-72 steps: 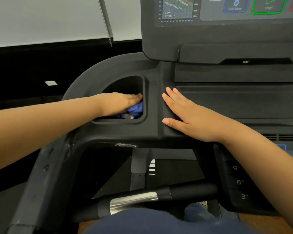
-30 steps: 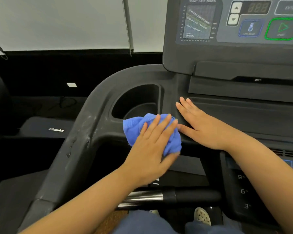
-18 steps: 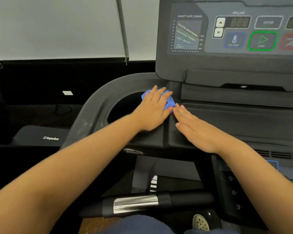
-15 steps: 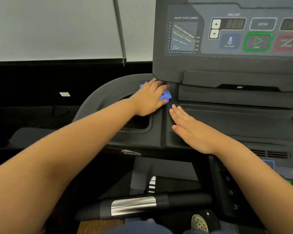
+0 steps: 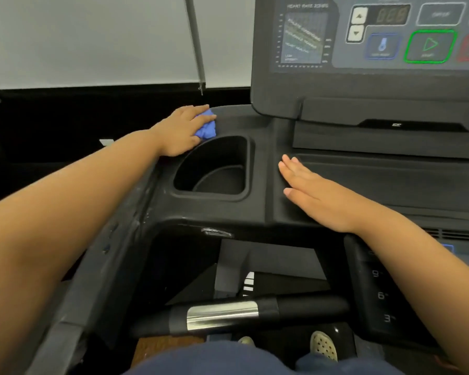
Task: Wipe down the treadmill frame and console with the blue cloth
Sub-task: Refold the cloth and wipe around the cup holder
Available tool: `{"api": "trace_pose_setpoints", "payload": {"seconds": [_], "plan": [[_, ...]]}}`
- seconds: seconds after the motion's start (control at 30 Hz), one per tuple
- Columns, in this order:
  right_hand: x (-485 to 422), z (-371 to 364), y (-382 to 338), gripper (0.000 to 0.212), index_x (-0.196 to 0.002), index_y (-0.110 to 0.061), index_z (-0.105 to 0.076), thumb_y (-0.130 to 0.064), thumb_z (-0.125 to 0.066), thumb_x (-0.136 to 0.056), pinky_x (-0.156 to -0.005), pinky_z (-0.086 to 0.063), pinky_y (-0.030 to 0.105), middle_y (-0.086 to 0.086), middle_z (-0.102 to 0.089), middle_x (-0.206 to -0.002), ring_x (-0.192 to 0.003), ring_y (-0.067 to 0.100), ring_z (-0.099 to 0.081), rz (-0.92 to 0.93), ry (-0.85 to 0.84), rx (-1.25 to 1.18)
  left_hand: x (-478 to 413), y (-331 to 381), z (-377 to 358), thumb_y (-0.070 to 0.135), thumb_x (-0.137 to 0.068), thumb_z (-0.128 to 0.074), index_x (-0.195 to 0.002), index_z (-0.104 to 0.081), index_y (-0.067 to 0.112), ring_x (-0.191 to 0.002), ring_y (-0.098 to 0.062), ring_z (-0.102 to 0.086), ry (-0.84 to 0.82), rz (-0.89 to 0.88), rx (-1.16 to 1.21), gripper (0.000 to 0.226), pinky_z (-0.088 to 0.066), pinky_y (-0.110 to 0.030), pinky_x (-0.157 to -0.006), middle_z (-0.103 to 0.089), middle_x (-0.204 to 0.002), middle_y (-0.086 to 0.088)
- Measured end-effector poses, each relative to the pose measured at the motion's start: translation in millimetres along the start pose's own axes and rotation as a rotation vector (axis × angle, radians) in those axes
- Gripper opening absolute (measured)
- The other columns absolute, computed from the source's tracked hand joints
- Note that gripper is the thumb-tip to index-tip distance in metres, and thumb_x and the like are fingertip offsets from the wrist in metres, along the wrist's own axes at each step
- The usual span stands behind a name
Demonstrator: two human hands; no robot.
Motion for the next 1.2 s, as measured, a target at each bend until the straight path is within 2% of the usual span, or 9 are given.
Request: {"api": "trace_pose_setpoints", "payload": {"seconds": [0.1, 0.27, 0.4, 0.53, 0.63, 0.8, 0.9, 1.0, 1.2], "plan": [[-0.4, -0.8, -0.1, 0.057, -0.152, -0.023, 0.001, -0.033, -0.025, -0.103, -0.112, 0.005, 0.015, -0.015, 0.013, -0.157, -0.139, -0.007, 0.015, -0.002, -0.002, 0.014, 43.5, -13.7, -3.5, 0.034, -0.083, -0.035, -0.148, -0.026, 0.014, -0.142, -0.030, -0.020, -0.025, 0.037, 0.024, 0.069, -0.012, -0.038, -0.119, -0.018, -0.157, -0.014], [-1.0, -0.7, -0.5, 0.057, -0.151, -0.025, 0.001, -0.033, -0.026, -0.102, -0.110, 0.006, 0.014, -0.017, 0.013, -0.156, -0.139, -0.008, 0.015, 0.001, -0.003, 0.024, 128.4, -8.4, -12.7, 0.035, -0.090, -0.041, -0.147, -0.032, 0.018, -0.139, -0.023, -0.026, 0.012, 0.036, 0.070, 0.060, -0.013, -0.029, -0.114, -0.026, -0.154, -0.005], [-2.3, -1.8, 0.2, 0.058, -0.151, -0.027, 0.001, -0.035, -0.028, -0.101, -0.108, 0.005, 0.012, -0.020, 0.015, -0.155, -0.137, -0.011, 0.016, 0.001, -0.004, 0.026, 218.6, 26.4, -26.4, 0.043, -0.087, -0.033, -0.147, -0.031, 0.027, -0.141, -0.014, -0.020, -0.003, 0.022, 0.051, 0.062, -0.009, -0.022, -0.116, -0.027, -0.152, 0.010], [-3.5, -4.5, -1.3, 0.062, -0.150, -0.029, 0.004, -0.039, -0.029, -0.099, -0.108, 0.005, 0.013, -0.025, 0.018, -0.151, -0.136, -0.012, 0.018, -0.007, -0.016, 0.023, 265.7, 53.1, -30.9, 0.036, -0.089, -0.037, -0.146, -0.034, 0.022, -0.140, -0.019, -0.027, 0.123, 0.114, -0.003, 0.059, -0.018, -0.031, -0.115, -0.031, -0.152, 0.005], [-4.3, -6.0, -0.7, 0.064, -0.150, -0.029, 0.008, -0.041, -0.028, -0.099, -0.109, 0.005, 0.015, -0.023, 0.022, -0.151, -0.136, -0.012, 0.022, -0.008, -0.026, 0.063, 242.3, 44.0, -25.6, 0.035, -0.091, -0.037, -0.145, -0.036, 0.015, -0.134, -0.027, -0.034, 0.224, 0.193, -0.021, 0.058, -0.023, -0.036, -0.114, -0.035, -0.149, -0.007], [-3.3, -6.3, -0.8, 0.065, -0.149, -0.029, 0.011, -0.042, -0.028, -0.098, -0.108, 0.006, 0.015, -0.024, 0.025, -0.150, -0.135, -0.012, 0.024, -0.017, -0.040, 0.080, 137.1, -6.2, -21.9, 0.044, -0.090, -0.028, -0.142, -0.037, 0.008, -0.126, -0.039, -0.041, 0.228, 0.281, -0.057, 0.064, -0.033, -0.046, -0.106, -0.038, -0.145, -0.018], [-4.5, -7.4, 0.5, 0.066, -0.149, -0.029, 0.012, -0.043, -0.027, -0.098, -0.108, 0.007, 0.014, -0.025, 0.027, -0.149, -0.134, -0.013, 0.026, -0.019, -0.047, 0.071, 69.4, -18.1, -16.6, 0.039, -0.093, -0.037, -0.142, -0.037, 0.010, -0.124, -0.044, -0.038, 0.232, 0.271, -0.082, 0.057, -0.036, -0.052, -0.101, -0.034, -0.146, -0.019], [-5.4, -8.6, 2.2, 0.066, -0.149, -0.031, 0.013, -0.044, -0.026, -0.098, -0.108, 0.008, 0.013, -0.026, 0.028, -0.149, -0.132, -0.015, 0.028, -0.018, -0.058, 0.060, 14.4, -19.6, -11.7, 0.038, -0.095, -0.044, -0.144, -0.033, 0.016, -0.131, -0.039, -0.030, 0.209, 0.245, -0.049, 0.055, -0.033, -0.049, -0.106, -0.029, -0.150, -0.012], [-5.7, -6.0, 0.8, 0.063, -0.150, -0.031, 0.010, -0.044, -0.024, -0.098, -0.108, 0.009, 0.011, -0.025, 0.024, -0.151, -0.134, -0.013, 0.025, -0.023, -0.055, 0.045, -38.7, -8.6, -4.3, 0.041, -0.098, -0.035, -0.145, -0.033, 0.019, -0.141, -0.029, -0.023, 0.116, 0.069, 0.032, 0.052, -0.014, -0.039, -0.116, -0.031, -0.151, -0.011]]}}
Point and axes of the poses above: each hand's wrist, its own x-axis away from the middle knuckle, its own z-axis out of the back of the hand, y = z × x, the point moved 8 cm from there along -x, towards the middle knuckle
